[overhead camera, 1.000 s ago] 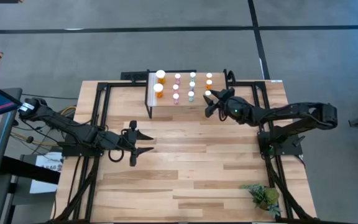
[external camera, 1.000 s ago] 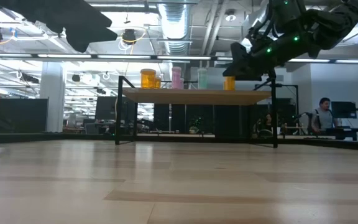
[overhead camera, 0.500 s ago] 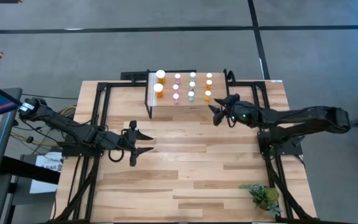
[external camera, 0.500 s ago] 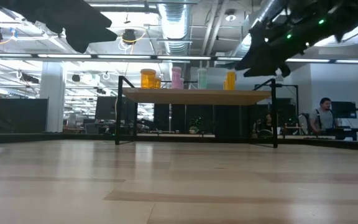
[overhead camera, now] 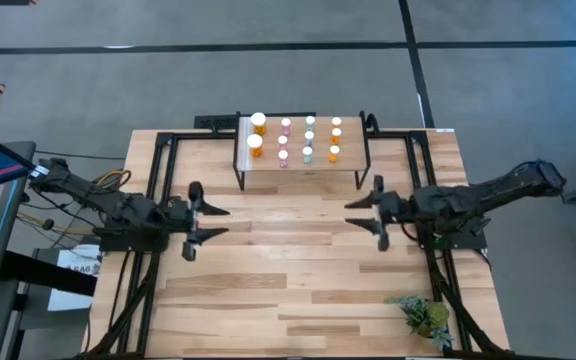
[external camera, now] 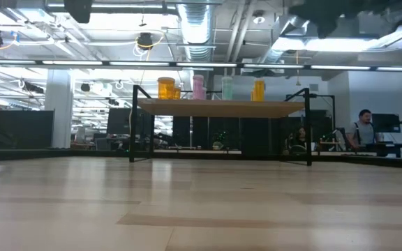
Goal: Pick and place medicine bottles onto shelf by color
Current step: Return to Home Position
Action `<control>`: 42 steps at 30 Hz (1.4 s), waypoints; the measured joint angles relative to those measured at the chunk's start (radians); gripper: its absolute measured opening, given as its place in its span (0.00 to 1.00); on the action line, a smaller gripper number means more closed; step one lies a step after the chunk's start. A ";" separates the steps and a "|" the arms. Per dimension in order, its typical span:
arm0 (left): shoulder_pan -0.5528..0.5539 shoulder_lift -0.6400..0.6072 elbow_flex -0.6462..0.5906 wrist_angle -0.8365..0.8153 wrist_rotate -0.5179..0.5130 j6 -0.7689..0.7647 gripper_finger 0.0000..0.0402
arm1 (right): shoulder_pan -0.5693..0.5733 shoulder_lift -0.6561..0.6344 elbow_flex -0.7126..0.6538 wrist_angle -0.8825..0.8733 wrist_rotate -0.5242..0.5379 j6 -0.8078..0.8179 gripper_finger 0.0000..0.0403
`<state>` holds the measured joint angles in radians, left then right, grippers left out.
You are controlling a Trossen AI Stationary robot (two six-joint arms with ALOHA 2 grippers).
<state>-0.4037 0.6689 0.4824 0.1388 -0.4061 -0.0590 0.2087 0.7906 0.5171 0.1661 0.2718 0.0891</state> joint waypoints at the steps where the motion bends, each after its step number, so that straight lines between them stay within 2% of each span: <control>1: -0.001 -0.020 -0.007 0.020 0.000 0.017 0.45 | 0.022 -0.016 0.000 -0.004 0.000 -0.032 0.46; 5: 0.000 -0.116 -0.051 0.035 -0.001 0.089 0.45 | 0.100 -0.086 -0.022 0.006 0.000 -0.118 0.36; 9: 0.007 -0.213 -0.093 0.041 -0.010 0.109 0.45 | 0.140 -0.168 -0.097 0.012 0.000 -0.133 0.23; 17: 0.011 -0.421 -0.214 0.094 0.003 0.193 0.44 | 0.151 -0.378 -0.320 0.210 -0.011 -0.194 0.03; 23: 0.057 -0.505 -0.337 0.170 0.078 0.190 0.29 | 0.149 -0.530 -0.443 0.271 -0.022 -0.222 0.04; 26: 0.092 -0.530 -0.348 0.171 0.096 0.177 0.18 | 0.149 -0.587 -0.492 0.298 -0.072 -0.222 0.04; 30: 0.128 -0.540 -0.351 0.168 0.189 0.120 0.03 | 0.151 -0.639 -0.508 0.280 -0.092 -0.190 0.02; 33: 0.140 -0.540 -0.351 0.167 0.217 0.087 0.02 | 0.151 -0.642 -0.508 0.284 -0.092 -0.179 0.01; 42: 0.144 -0.541 -0.351 0.164 0.192 0.069 0.00 | 0.149 -0.642 -0.509 0.231 -0.092 -0.132 0.03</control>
<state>-0.2596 0.1280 0.1318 0.3031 -0.2144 0.0095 0.3576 0.1483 0.0082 0.3967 0.1802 -0.0434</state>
